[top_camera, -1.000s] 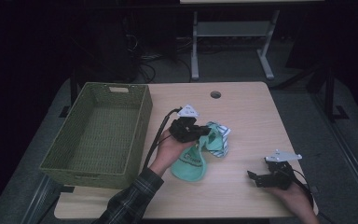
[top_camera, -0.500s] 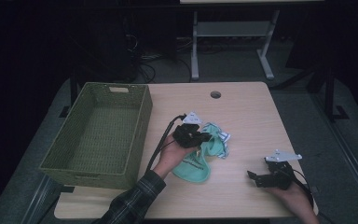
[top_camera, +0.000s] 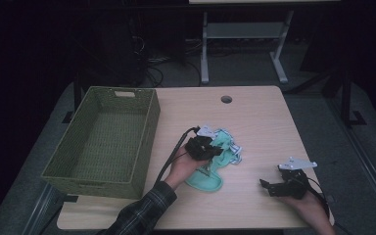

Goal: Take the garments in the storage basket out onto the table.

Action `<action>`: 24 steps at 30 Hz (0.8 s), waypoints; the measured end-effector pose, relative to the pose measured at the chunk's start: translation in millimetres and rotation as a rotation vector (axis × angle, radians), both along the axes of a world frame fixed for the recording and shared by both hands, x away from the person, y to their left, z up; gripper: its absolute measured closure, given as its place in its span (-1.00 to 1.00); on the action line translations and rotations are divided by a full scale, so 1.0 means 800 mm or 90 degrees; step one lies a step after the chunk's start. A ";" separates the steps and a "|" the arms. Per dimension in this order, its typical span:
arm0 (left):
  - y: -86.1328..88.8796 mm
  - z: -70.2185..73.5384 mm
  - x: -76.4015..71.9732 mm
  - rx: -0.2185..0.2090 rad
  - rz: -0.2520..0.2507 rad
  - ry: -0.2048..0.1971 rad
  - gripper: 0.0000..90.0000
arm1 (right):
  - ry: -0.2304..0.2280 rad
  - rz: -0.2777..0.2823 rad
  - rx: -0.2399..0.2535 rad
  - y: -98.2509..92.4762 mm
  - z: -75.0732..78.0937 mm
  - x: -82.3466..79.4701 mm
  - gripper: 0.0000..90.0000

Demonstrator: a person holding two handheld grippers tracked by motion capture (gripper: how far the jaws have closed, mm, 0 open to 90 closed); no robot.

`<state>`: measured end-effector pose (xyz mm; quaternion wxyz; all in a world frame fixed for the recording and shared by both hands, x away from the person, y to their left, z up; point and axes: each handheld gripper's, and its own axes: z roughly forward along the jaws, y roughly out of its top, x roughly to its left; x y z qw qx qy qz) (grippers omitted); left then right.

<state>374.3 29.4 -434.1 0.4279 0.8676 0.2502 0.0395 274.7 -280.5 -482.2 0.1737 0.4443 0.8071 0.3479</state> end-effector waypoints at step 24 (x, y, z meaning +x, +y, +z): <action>0.024 0.024 -0.005 -0.022 0.024 -0.010 0.05 | 0.000 0.000 0.000 0.000 0.000 0.000 -0.79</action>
